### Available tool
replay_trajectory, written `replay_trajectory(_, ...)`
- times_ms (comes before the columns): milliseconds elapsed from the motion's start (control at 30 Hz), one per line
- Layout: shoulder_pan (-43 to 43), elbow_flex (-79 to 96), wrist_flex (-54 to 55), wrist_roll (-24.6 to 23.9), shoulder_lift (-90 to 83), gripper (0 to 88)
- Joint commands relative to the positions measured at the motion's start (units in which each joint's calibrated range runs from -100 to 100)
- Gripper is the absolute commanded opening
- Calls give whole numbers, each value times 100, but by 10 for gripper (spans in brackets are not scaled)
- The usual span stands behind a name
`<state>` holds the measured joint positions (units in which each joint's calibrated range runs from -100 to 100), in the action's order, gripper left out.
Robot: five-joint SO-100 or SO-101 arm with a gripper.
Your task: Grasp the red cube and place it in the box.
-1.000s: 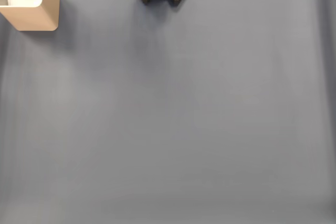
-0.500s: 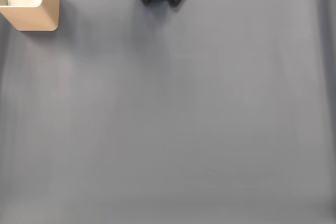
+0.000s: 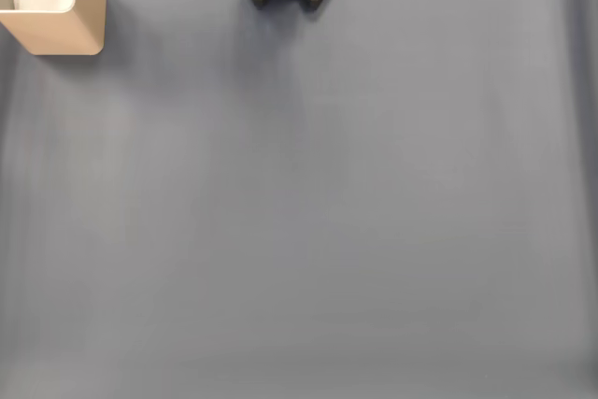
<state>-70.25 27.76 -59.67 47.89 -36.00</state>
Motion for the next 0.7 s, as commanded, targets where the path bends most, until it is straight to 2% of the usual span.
replay_trajectory(0,-113,-39,81,-15,-265,3)
replay_trajectory(667,-120,208,114,-10,-464,6)
